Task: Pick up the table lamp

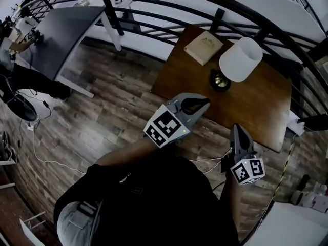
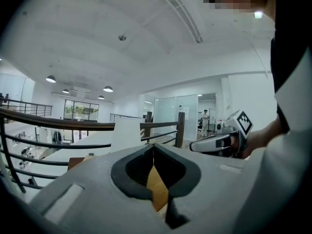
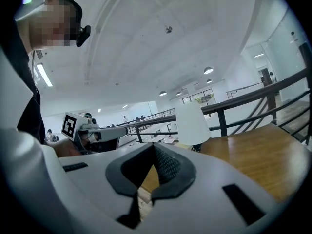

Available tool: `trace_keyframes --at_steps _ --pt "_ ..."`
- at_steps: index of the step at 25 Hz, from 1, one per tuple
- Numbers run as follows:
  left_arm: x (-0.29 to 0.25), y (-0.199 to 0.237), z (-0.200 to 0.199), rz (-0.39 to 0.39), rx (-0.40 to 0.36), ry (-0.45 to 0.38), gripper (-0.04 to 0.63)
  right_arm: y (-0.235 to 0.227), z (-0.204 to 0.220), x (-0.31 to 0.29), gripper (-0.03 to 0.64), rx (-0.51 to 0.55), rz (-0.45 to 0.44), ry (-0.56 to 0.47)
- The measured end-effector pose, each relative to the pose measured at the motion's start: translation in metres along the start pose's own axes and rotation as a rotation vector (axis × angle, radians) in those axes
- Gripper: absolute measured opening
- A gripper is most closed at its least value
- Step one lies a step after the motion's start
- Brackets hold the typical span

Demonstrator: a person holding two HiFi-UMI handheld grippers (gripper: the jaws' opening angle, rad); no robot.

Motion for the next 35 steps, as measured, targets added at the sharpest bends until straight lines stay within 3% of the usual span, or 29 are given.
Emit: trace_keyframes --at_steps 6,12,18,24,29,35 --pt "-0.045 0.056 0.007 -0.012 -0.002 0.029 0.008 -0.022 -0.011 -0.062 0.009 0.006 0.000 0.000" --pt "-0.087 0.067 0.012 -0.017 0.015 0.072 0.008 -0.065 -0.014 -0.075 0.010 -0.036 0.020 0.020" --pt "-0.110 0.076 0.020 -0.116 0.025 0.073 0.008 -0.104 -0.015 -0.077 0.009 -0.054 -0.037 0.021" --pt "-0.133 0.096 0.054 -0.189 0.037 0.089 0.008 -0.144 0.016 -0.100 0.009 -0.016 -0.065 0.055" --pt "-0.151 0.115 0.097 -0.192 0.081 0.109 0.008 -0.154 0.034 -0.126 0.009 -0.024 -0.068 0.046" --pt "-0.175 0.138 0.131 -0.193 0.053 0.104 0.009 -0.157 0.066 -0.153 0.009 -0.039 -0.080 0.063"
Point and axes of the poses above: the fingertips, and each gripper's own axes: x backward along the fingers, y to its left, z out of its underside, the point moved 1 cm from there along x, backward along the fingers, and after that the axes turned 14 degrees about z, right-handed, at the moved point
